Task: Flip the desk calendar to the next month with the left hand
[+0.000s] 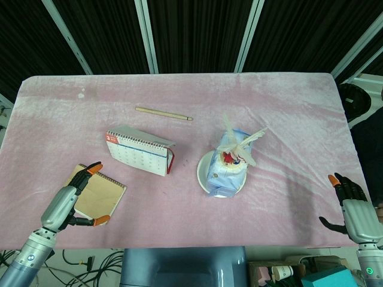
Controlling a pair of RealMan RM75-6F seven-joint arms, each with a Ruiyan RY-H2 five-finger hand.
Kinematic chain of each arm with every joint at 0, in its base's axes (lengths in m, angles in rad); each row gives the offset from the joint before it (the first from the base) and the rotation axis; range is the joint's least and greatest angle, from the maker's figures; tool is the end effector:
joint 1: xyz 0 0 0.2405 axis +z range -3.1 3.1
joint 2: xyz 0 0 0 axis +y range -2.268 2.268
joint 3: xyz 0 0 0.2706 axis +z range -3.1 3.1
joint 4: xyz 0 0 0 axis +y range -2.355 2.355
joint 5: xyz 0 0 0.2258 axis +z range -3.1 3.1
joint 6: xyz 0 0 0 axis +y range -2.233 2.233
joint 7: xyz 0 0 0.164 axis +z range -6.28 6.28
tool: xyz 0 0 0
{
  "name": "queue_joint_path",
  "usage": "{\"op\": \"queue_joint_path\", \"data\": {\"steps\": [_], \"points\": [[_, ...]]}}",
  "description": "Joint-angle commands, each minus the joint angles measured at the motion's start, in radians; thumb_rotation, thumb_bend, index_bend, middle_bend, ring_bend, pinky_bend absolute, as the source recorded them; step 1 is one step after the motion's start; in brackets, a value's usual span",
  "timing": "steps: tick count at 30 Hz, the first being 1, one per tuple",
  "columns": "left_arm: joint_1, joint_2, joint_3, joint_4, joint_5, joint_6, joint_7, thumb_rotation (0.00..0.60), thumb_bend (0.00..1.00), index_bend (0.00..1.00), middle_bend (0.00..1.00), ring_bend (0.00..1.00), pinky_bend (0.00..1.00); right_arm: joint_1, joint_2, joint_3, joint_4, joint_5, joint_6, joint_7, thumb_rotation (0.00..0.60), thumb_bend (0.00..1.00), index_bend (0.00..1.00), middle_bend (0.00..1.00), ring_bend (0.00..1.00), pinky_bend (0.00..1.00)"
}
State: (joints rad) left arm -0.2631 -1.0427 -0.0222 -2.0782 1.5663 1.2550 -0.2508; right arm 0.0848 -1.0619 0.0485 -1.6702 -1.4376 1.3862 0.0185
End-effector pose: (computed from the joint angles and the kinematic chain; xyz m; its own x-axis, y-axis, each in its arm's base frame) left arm -0.1883 0.2177 0.1032 -0.1453 0.3338 0.9314 0.9576 -0.1892 0.2172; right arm -0.3381 -0.2014 0.1531 0.3657 -0.1014 0.9252 -0.9268 0.0520 0.3720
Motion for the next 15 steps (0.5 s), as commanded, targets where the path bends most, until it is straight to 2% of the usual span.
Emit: {"op": "queue_joint_path", "data": {"steps": [1,15], "points": [[-0.002,-0.002,0.001,0.0,0.0,-0.001,0.004,0.6,0.0,0.0,0.0,0.0,0.0,0.0,0.002,0.001,0.0,0.002,0.0,0.004,0.6,0.13,0.0,0.0,0.0,0.07],[-0.001,0.002,0.007,0.006,-0.016,0.002,0.001,0.6,0.0,0.0,0.0,0.0,0.0,-0.001,0.002,-0.002,-0.002,-0.008,0.003,0.002,0.6,0.13,0.0,0.0,0.0,0.07]]}}
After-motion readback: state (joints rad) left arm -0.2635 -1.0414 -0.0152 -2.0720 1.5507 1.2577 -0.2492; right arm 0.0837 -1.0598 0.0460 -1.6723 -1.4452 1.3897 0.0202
